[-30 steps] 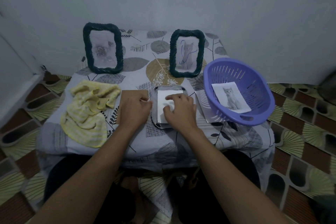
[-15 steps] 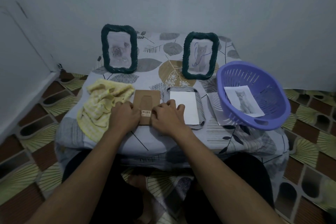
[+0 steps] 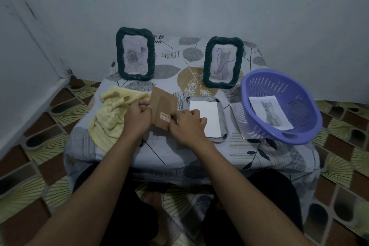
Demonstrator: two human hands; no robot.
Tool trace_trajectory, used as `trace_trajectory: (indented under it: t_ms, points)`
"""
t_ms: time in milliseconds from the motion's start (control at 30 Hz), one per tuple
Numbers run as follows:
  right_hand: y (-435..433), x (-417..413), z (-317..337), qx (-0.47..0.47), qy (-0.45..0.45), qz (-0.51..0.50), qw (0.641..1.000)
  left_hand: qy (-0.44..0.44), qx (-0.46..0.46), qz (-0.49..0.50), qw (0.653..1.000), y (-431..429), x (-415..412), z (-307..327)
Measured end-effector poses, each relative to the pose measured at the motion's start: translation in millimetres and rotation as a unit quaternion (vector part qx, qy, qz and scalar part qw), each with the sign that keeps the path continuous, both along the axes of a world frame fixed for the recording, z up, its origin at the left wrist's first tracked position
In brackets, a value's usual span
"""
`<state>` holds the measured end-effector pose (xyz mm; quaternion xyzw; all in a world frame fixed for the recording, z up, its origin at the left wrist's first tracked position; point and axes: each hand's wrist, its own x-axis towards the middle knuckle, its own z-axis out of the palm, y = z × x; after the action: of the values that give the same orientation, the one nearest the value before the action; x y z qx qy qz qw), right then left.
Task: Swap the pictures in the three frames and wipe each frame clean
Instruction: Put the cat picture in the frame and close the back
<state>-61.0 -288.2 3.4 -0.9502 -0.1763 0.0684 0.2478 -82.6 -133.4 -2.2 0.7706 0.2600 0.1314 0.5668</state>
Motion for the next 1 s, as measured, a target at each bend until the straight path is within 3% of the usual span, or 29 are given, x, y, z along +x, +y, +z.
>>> trace_trajectory:
  t_ms: [133,233,333,500,700,1000]
  points:
    - [-12,7,12,0.170,0.000,-0.074,0.983,-0.070,-0.085,0.009,0.994,-9,3,6]
    - [-35,14,14,0.336,0.044,-0.150,0.929,-0.092,-0.159,-0.020,0.983,-30,8,6]
    - [-52,20,11,0.410,0.098,-0.200,0.885,-0.085,-0.149,-0.037,0.984,-43,8,5]
    - [-80,21,3,0.429,0.119,-0.237,0.863,-0.065,-0.145,-0.053,0.986,-65,12,2]
    - [-105,19,-9,0.351,0.075,-0.258,0.897,-0.031,-0.086,-0.042,0.995,-88,16,-10]
    - [-122,19,-14,0.318,0.126,-0.238,0.909,-0.014,0.082,-0.058,0.995,-100,12,-13]
